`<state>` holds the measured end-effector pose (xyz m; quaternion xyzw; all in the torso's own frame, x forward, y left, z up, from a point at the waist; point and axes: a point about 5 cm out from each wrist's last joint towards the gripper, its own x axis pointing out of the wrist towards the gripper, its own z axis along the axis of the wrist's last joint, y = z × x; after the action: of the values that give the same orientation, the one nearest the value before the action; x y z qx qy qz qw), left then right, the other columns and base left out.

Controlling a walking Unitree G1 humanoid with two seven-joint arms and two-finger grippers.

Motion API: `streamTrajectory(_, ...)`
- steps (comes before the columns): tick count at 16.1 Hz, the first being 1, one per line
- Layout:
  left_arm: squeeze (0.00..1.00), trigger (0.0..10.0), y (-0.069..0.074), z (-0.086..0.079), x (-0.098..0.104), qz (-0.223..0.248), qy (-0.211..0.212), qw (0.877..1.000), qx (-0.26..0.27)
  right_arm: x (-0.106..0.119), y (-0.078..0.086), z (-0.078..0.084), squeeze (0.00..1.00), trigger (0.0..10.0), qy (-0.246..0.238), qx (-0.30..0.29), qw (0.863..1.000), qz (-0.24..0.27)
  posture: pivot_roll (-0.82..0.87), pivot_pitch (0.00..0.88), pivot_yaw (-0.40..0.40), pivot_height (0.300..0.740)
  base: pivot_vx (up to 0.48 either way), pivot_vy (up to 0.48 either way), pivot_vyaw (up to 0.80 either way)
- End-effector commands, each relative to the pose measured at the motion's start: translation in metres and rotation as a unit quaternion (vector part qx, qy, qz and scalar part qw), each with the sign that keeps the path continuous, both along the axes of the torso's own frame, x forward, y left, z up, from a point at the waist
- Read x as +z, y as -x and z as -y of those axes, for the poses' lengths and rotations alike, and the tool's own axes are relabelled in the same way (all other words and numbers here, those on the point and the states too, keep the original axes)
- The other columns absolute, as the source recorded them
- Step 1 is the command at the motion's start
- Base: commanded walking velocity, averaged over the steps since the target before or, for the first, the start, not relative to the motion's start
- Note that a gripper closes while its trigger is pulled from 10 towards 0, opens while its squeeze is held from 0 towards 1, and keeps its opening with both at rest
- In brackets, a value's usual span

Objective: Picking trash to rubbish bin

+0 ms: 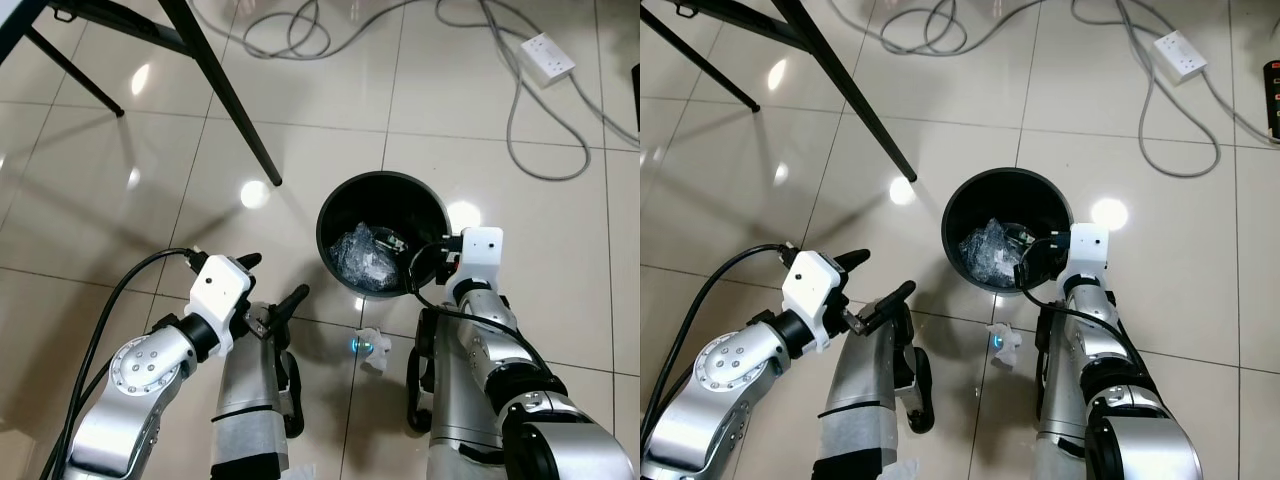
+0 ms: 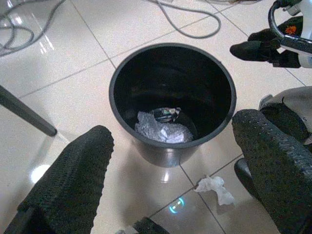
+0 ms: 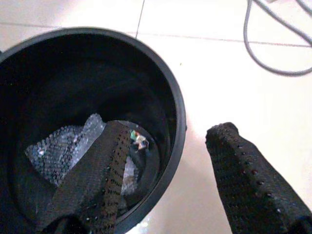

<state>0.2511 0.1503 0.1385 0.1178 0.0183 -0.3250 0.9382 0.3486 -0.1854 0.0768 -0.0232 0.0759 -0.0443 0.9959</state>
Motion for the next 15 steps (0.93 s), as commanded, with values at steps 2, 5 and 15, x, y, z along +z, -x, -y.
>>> streamTrajectory(2,0.00,10.0,0.003,-0.004,-0.010,-0.015,-0.010,1.000,0.003,-0.011,0.008,-0.001,0.00,10.0,-0.005,-0.004,1.000,-0.014,0.11,0.355,0.138,0.612,0.000,0.000,0.00)
streamTrajectory(5,0.00,10.0,-0.001,-0.004,-0.011,-0.009,-0.012,1.000,0.001,-0.008,0.005,-0.001,0.00,10.0,-0.010,-0.004,1.000,-0.008,0.11,0.334,0.140,0.642,0.000,0.000,0.00)
streamTrajectory(15,0.00,10.0,-0.017,0.006,-0.010,0.015,-0.003,1.000,-0.005,0.013,-0.004,0.015,0.00,10.0,0.003,-0.003,1.000,0.024,0.08,0.256,0.135,0.740,0.000,0.000,0.00)
